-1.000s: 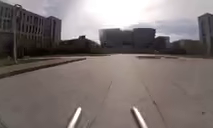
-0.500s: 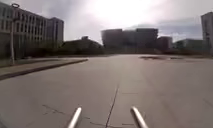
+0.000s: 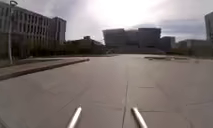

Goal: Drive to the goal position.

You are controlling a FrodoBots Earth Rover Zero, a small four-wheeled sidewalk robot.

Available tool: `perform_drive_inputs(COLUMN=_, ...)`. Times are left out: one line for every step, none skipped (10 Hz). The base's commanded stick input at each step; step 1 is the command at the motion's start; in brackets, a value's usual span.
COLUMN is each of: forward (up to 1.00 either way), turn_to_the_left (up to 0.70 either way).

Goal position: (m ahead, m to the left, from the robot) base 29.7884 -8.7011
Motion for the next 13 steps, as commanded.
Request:
perform_drive_inputs(forward=1.0, turn_to_the_left=0.0)
perform_drive_inputs(forward=1.0, turn_to_the_left=-0.09)
perform_drive_inputs(forward=1.0, turn_to_the_left=-0.27)
perform_drive_inputs(forward=1.0, turn_to_the_left=-0.27)
perform_drive_inputs(forward=1.0, turn_to_the_left=-0.27)
perform_drive_inputs(forward=1.0, turn_to_the_left=-0.27)
perform_drive_inputs(forward=1.0, turn_to_the_left=-0.27)
perform_drive_inputs(forward=1.0, turn_to_the_left=-0.27)
perform_drive_inputs(forward=1.0, turn_to_the_left=-0.27)
perform_drive_inputs(forward=1.0, turn_to_the_left=-0.27)
perform_drive_inputs(forward=1.0, turn_to_the_left=-0.27)
perform_drive_inputs(forward=1.0, turn_to_the_left=-0.27)
perform_drive_inputs(forward=1.0, turn_to_the_left=-0.27)
